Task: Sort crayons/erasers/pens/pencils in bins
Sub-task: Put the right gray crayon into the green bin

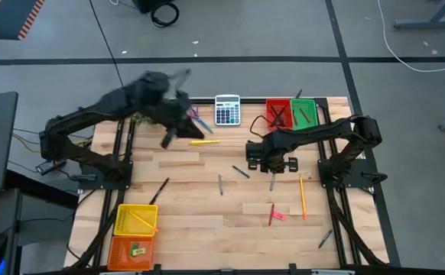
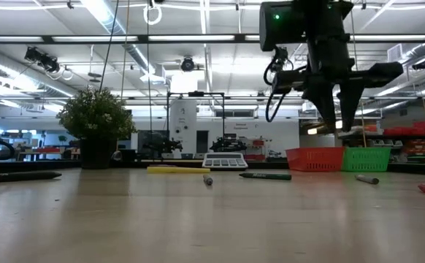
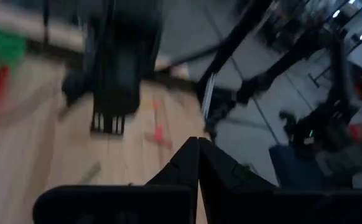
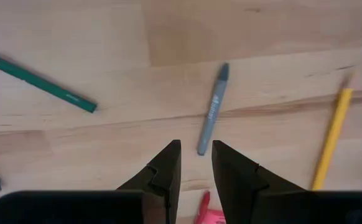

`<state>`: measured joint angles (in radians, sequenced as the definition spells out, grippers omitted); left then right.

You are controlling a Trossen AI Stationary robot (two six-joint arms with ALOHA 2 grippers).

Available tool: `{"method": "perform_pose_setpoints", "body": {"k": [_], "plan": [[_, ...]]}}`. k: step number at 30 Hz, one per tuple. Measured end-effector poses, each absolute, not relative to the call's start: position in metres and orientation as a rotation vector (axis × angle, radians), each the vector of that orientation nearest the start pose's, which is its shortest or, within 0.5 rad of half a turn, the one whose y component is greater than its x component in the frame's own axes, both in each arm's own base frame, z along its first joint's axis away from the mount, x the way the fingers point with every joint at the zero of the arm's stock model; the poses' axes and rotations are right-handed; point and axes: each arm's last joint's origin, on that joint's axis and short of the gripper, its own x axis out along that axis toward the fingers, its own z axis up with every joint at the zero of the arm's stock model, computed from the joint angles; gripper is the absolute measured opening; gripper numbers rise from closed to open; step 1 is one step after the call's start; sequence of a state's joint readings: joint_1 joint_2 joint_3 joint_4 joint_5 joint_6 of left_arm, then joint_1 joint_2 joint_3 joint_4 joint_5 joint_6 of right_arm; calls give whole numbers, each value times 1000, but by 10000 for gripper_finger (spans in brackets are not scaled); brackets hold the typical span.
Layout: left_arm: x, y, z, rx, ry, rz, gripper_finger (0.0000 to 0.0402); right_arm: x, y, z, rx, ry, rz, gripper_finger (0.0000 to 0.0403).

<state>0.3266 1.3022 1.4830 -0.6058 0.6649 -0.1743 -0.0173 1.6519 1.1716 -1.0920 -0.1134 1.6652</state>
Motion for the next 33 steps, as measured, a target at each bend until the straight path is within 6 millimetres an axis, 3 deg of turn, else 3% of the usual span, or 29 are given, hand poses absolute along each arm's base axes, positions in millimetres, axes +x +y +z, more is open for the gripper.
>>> {"method": "perform_pose_setpoints", "body": {"k": [5,9,16,33], "plan": [[224,67,470,-291,281,-156,9,283,0,188,1437,1255,-1198,97],[211,71,484,-263,279,-61,15,274,1,173,1451,1273,-1216,97],[210,79,476,-288,341,-19,35,269,1,161,1462,1268,-1227,97],[211,80,475,-281,350,-17,31,257,1,138,1478,1261,-1231,97]]}}
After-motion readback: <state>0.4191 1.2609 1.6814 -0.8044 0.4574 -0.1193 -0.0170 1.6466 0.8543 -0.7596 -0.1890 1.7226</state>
